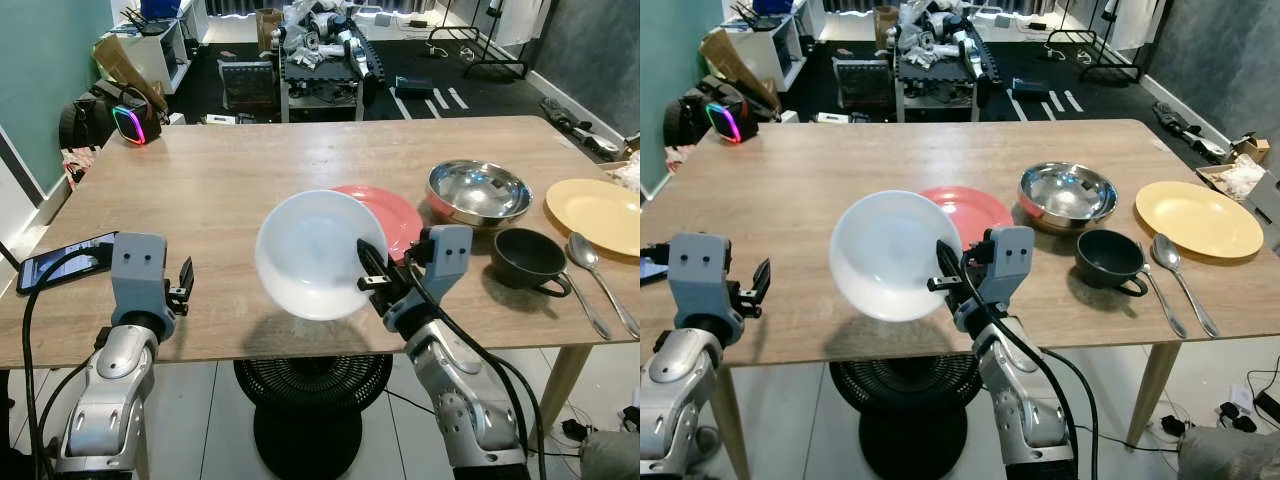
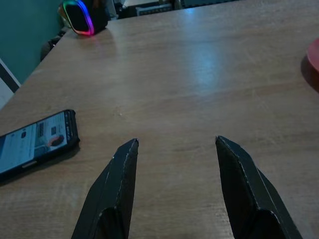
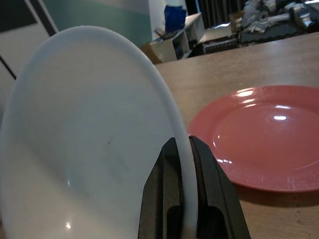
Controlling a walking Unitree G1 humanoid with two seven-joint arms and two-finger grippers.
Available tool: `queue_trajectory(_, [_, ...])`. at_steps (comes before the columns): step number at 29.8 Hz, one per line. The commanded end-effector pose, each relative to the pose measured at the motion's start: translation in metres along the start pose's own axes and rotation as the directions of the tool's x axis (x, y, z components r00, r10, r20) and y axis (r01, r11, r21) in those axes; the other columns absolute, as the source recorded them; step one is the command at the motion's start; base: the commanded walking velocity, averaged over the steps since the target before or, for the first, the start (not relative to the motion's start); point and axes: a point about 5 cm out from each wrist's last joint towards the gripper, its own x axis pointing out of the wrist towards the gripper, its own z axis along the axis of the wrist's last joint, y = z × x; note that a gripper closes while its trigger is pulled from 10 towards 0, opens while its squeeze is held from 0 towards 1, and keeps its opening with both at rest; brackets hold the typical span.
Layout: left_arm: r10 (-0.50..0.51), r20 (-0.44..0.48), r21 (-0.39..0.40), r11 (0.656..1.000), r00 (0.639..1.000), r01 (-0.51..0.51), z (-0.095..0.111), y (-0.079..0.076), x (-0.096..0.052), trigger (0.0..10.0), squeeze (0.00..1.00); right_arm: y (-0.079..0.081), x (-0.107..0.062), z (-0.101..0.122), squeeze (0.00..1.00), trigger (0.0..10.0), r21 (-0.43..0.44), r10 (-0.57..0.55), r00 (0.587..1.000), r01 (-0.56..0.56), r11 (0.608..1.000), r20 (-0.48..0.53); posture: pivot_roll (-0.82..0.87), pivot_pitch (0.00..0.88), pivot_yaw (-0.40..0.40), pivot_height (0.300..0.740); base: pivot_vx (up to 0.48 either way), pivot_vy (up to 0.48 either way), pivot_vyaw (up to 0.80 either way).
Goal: Setting the table
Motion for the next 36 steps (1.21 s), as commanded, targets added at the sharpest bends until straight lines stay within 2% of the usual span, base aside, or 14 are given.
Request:
queue_trajectory(1, [-0.003,-0.036,0.011,1.0,0.999,0.004,-0.007,0.001,-0.002,10.0,0.0,0.006,0.0,-0.001,0.0,10.0,-0.022,0.03,0.999,-0.031,0.999,-0.024,0.03,0.039,0.087,0.74,0.0,0.0,0.0])
queue_trajectory(4, [-0.002,-0.041,0.016,1.0,0.999,0.003,-0.007,0.003,-0.003,10.0,0.0,0.023,0.013,0.006,0.0,10.0,-0.031,0.085,0.996,-0.086,0.996,-0.019,0.05,0.04,0.081,0.74,0.0,0.0,0.0])
queue_trajectory(5, [0.002,-0.035,0.018,1.0,0.999,-0.001,-0.005,0.004,-0.003,10.0,0.0,0.035,0.025,0.005,0.0,10.0,-0.032,0.11,0.994,-0.11,0.993,-0.018,0.06,0.04,0.078,0.74,0.0,0.0,0.0])
queue_trajectory(7, [0.003,-0.032,0.018,1.0,0.999,-0.002,-0.004,0.004,-0.003,10.0,0.0,0.039,0.029,0.004,0.0,10.0,-0.032,0.114,0.993,-0.115,0.993,-0.019,0.06,0.04,0.078,0.74,0.0,0.0,0.0])
queue_trajectory(11, [-0.049,0.034,0.079,0.996,0.998,0.046,0.011,0.006,-0.01,10.0,0.0,0.055,0.063,-0.009,0.0,10.0,-0.05,0.068,0.994,-0.072,0.996,-0.087,0.11,0.043,0.053,0.74,0.0,0.0,0.0])
queue_trajectory(15, [-0.071,0.042,0.112,0.992,0.997,0.066,0.017,0.012,-0.015,10.0,0.0,0.06,0.071,-0.015,0.0,10.0,-0.052,0.034,0.991,-0.041,0.998,-0.126,0.13,0.047,0.047,0.74,0.0,0.0,0.0])
queue_trajectory(17, [-0.124,0.051,0.134,0.984,0.991,0.116,0.024,0.015,-0.021,10.0,0.0,0.061,0.073,-0.023,0.0,10.0,-0.072,0.006,0.984,-0.019,0.997,-0.179,0.14,0.054,0.04,0.74,0.0,0.0,0.0])
queue_trajectory(19, [-0.208,0.072,0.148,0.969,0.975,0.196,0.034,0.011,-0.028,10.0,0.0,0.059,0.07,-0.033,0.0,10.0,-0.069,-0.029,0.975,0.014,0.998,-0.221,0.14,0.06,0.039,0.74,0.0,0.0,0.0])
queue_trajectory(25, [-0.263,0.085,0.129,0.959,0.961,0.251,0.041,-0.001,-0.032,10.0,0.0,0.054,0.069,-0.044,0.0,10.0,-0.027,-0.095,0.964,0.091,0.995,-0.248,0.14,0.065,0.043,0.74,0.0,0.0,0.0])
queue_trajectory(26, [-0.256,0.082,0.118,0.962,0.963,0.245,0.039,-0.004,-0.03,10.0,0.0,0.055,0.07,-0.044,0.85,10.0,0.008,-0.088,0.965,0.093,0.996,-0.247,0.13,0.064,0.044,0.74,0.0,0.0,0.0])
queue_trajectory(27, [-0.25,0.078,0.11,0.964,0.965,0.241,0.037,-0.006,-0.028,10.0,0.0,0.058,0.071,-0.043,1.0,10.0,0.037,-0.067,0.969,0.078,0.996,-0.24,0.13,0.064,0.045,0.74,0.0,0.0,0.0])
queue_trajectory(29, [-0.246,0.071,0.107,0.965,0.967,0.238,0.036,-0.007,-0.026,10.0,0.0,0.061,0.072,-0.042,1.0,10.0,0.059,-0.045,0.972,0.06,0.996,-0.231,0.13,0.064,0.045,0.74,0.0,0.0,0.0])
queue_trajectory(32, [-0.238,0.055,0.095,0.968,0.97,0.232,0.031,-0.013,-0.02,10.0,0.0,0.075,0.075,-0.03,1.0,10.0,0.227,0.054,0.984,-0.015,0.974,-0.168,0.12,0.063,0.045,0.74,0.0,0.0,0.0])
queue_trajectory(36, [-0.237,0.047,0.088,0.969,0.97,0.232,0.03,-0.015,-0.018,10.0,0.0,0.078,0.077,-0.023,1.0,10.0,0.303,0.066,0.989,-0.023,0.953,-0.135,0.12,0.061,0.044,0.74,0.0,0.0,0.0])
